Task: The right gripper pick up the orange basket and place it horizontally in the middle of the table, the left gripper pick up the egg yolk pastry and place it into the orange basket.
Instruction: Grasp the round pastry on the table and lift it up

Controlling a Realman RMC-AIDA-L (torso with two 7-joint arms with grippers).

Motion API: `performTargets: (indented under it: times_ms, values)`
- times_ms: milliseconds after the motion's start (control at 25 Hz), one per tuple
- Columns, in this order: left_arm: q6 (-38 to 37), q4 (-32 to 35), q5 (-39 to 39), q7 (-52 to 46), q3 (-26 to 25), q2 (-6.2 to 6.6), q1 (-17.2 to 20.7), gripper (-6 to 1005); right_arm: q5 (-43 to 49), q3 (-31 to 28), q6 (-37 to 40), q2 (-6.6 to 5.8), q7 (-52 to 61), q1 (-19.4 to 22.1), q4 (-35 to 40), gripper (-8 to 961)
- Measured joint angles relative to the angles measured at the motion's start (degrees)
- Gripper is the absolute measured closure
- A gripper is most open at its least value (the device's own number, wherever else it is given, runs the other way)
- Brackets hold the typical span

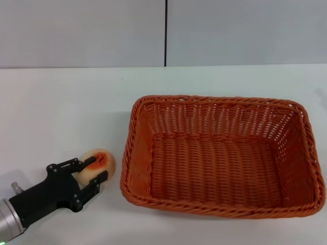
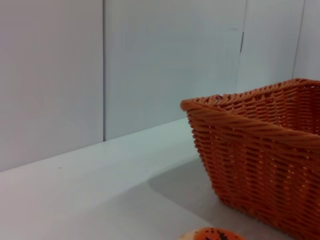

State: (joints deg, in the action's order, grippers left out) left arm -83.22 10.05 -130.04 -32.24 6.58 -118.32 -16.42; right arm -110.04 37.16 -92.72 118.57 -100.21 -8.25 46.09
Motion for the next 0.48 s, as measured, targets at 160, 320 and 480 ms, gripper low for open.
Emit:
performTargets:
  times_ms: [160,320,480]
  values:
    - [-0.7,0.1,0.8,-0.5,-0.3,0.10,0.5,542,0.0,-0.3,0.3,-0.01,0.0,-0.1,-0.2,335]
    - [-1.9,0.2,1.5,-0.9,-0.3,0.27,0.8,669,0.0,-0.4,0.3,-0.01,0.0,-0.1,-0.2,335]
    - [-4.3,0.4,4.4,-0.9,-0.4,0.33,1.7,736,0.0,-0.4,0.3,0.06,0.0,-0.1,-0.4,335]
